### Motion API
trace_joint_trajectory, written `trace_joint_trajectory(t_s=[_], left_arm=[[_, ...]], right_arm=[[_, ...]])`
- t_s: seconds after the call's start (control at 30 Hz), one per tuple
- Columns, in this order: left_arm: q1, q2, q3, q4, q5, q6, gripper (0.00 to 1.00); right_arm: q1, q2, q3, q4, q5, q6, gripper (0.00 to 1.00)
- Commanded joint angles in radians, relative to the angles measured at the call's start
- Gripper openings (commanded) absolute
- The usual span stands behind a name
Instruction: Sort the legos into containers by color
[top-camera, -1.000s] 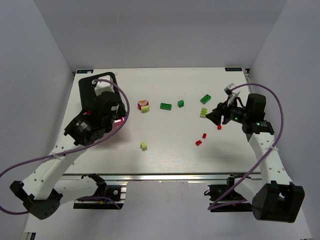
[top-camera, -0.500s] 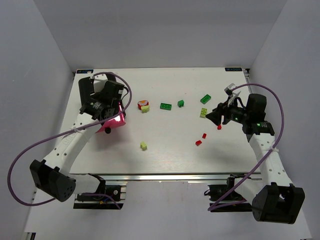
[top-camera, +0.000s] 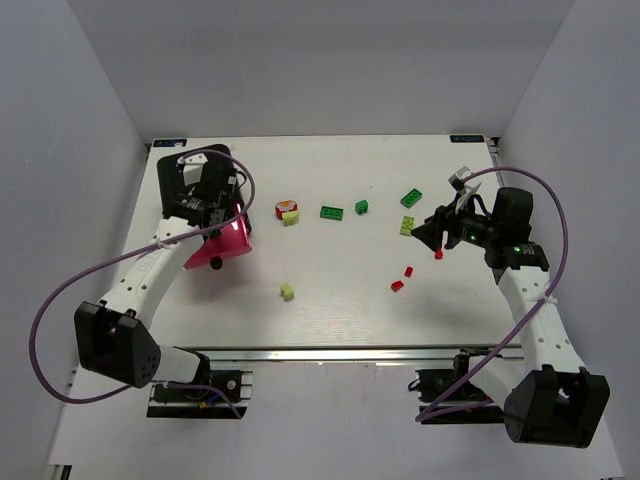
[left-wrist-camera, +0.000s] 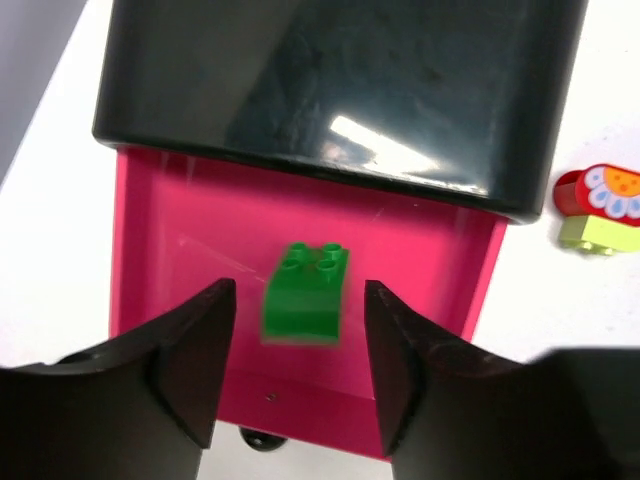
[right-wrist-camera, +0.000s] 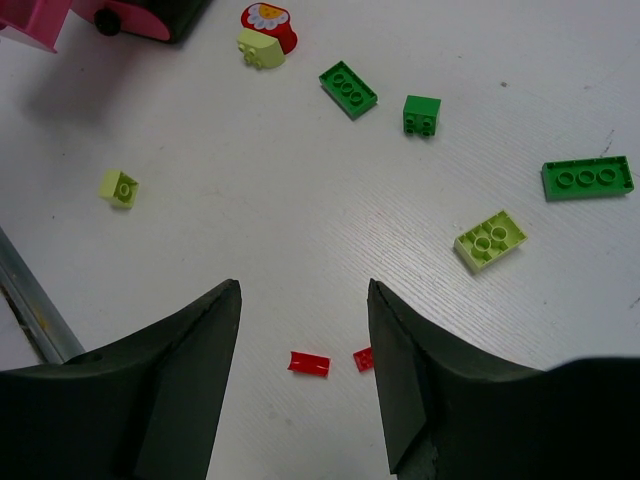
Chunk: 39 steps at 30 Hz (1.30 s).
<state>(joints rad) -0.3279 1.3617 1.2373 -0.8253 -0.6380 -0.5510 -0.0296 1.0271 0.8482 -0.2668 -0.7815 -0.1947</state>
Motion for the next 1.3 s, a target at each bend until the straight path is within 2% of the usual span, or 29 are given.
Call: trace_joint_trajectory(t_s=[0.0,0.03,0.2,0.27,0.3,0.33,0.4,0.47,0.5,0.53,0.57,0.6,0.67,0.7,0.77,0.8,0.83,0.97,1.03,1.1,1.27], left_arm=[[0.029,-0.022,0.004,0.041,0.035,0.019,0.68],[0.029,-0.024,0.008,0.043,0.037,0.02,0.75],[0.038,-0.085,0.021,0.044,0.086,0.039,0.76],[0.038,-0.136,-0.001,0.089,0.121,0.058,0.6],[0.038,-0.166,-0.018,0.11,0.165,0.071,0.46],[0.038,-0.23,-0.056,0.159,0.194,0.098,0.17],[0.038,-0.289,-0.096,0.204,0.314,0.131,0.06],[0.038,-0.352,-0.162,0.265,0.401,0.189,0.04],[0.038,-0.371,-0.186,0.287,0.479,0.206,0.07],[0.038,-0.386,-0.235,0.332,0.515,0.224,0.15],[0.038,-0.415,-0.258,0.35,0.547,0.258,0.42],[0.038,-0.426,-0.28,0.368,0.578,0.273,0.55],[0.038,-0.459,-0.335,0.413,0.67,0.31,0.78],[0.038,-0.473,-0.347,0.426,0.688,0.322,0.82],[0.029,-0.519,-0.393,0.462,0.722,0.344,0.86],[0.029,-0.538,-0.407,0.469,0.719,0.347,0.89],[0.029,-0.556,-0.423,0.485,0.695,0.353,0.9],[0.018,-0.688,-0.536,0.535,0.656,0.342,0.93],[0.027,-0.716,-0.526,0.528,0.656,0.342,0.93],[0.027,-0.745,-0.533,0.537,0.606,0.344,0.94],[0.027,-0.782,-0.544,0.535,0.603,0.339,0.94]], right_arm=[[-0.001,-0.006,0.012,0.005,-0.013,-0.012,0.6],[-0.001,-0.004,0.012,0.005,-0.012,-0.012,0.6],[-0.001,0.007,0.012,0.005,-0.004,-0.02,0.6],[-0.001,0.014,0.014,0.001,0.002,-0.034,0.6],[0.0,0.016,0.014,0.001,0.014,-0.04,0.61],[0.002,0.024,0.014,0.001,0.017,-0.054,0.62],[0.007,0.042,0.025,-0.002,0.036,-0.075,0.64],[0.019,0.097,0.051,-0.008,0.062,-0.113,0.69],[0.023,0.126,0.07,-0.023,0.115,-0.124,0.69],[0.026,0.196,0.124,-0.028,0.142,-0.132,0.7],[0.063,0.241,0.155,-0.035,0.178,-0.141,0.69],[0.074,0.282,0.188,-0.049,0.28,-0.141,0.7],[0.117,0.417,0.302,-0.074,0.377,-0.146,0.69],[0.122,0.459,0.337,-0.081,0.477,-0.126,0.7],[0.148,0.601,0.469,-0.101,0.553,-0.095,0.77],[0.149,0.654,0.521,-0.12,0.626,-0.019,0.78],[0.152,0.76,0.637,-0.17,0.651,0.032,0.82],[0.151,1.01,0.91,-0.336,0.732,0.292,0.89],[0.152,1.083,0.963,-0.362,0.755,0.407,0.89],[0.154,1.099,0.965,-0.342,0.777,0.461,0.89],[0.172,1.148,0.97,-0.341,0.893,0.576,0.89]])
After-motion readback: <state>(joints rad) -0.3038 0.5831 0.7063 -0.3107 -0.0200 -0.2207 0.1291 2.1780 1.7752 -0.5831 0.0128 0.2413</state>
